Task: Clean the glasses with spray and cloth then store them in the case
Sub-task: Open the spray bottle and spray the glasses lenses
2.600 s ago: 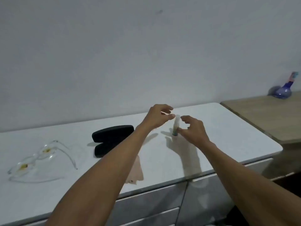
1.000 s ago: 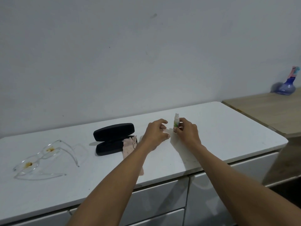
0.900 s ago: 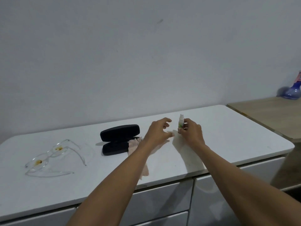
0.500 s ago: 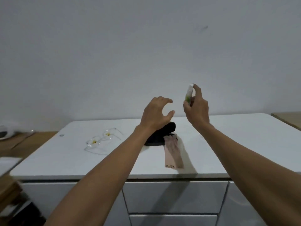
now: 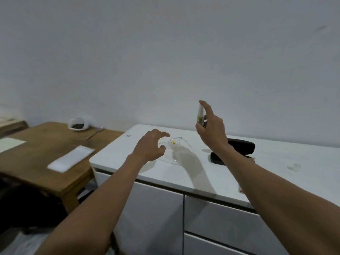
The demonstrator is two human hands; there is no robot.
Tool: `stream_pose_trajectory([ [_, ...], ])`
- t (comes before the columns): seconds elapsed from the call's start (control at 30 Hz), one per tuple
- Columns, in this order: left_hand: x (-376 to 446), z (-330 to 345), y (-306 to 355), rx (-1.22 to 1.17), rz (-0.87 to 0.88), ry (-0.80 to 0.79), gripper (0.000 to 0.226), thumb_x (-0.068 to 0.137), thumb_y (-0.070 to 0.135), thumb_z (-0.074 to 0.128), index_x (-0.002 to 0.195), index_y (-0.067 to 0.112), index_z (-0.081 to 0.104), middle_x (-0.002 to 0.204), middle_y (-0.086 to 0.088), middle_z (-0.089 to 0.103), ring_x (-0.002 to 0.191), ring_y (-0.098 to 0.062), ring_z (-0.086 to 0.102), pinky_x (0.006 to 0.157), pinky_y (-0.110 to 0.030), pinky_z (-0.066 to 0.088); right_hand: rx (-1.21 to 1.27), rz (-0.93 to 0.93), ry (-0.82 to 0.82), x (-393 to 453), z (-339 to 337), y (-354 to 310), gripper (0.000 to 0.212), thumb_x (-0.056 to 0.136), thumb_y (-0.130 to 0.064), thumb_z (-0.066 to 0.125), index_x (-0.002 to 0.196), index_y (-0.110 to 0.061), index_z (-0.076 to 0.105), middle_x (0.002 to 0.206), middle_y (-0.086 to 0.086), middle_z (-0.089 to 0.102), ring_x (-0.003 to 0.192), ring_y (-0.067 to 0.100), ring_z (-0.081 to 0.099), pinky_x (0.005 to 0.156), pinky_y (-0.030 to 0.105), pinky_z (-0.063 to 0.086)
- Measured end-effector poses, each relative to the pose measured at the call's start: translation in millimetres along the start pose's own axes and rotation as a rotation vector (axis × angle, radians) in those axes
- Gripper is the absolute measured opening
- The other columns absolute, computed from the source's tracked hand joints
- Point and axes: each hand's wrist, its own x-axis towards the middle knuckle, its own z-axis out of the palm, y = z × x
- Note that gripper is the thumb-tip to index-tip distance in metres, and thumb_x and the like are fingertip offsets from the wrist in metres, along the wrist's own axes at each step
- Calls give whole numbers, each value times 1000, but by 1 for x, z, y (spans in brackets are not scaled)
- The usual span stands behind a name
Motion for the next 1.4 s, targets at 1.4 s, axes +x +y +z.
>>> stream_pose_trajectory([
  [1.4,30,30,-4,-734,-527,687,11,79,-10,71,80,1,72,64,-8,69,59,-22,66,74,-43,63,-35,34,-84,-51,22,38,41,102,-19,47,143,-27,46,64,-12,49,62,9,50,64,30,34],
])
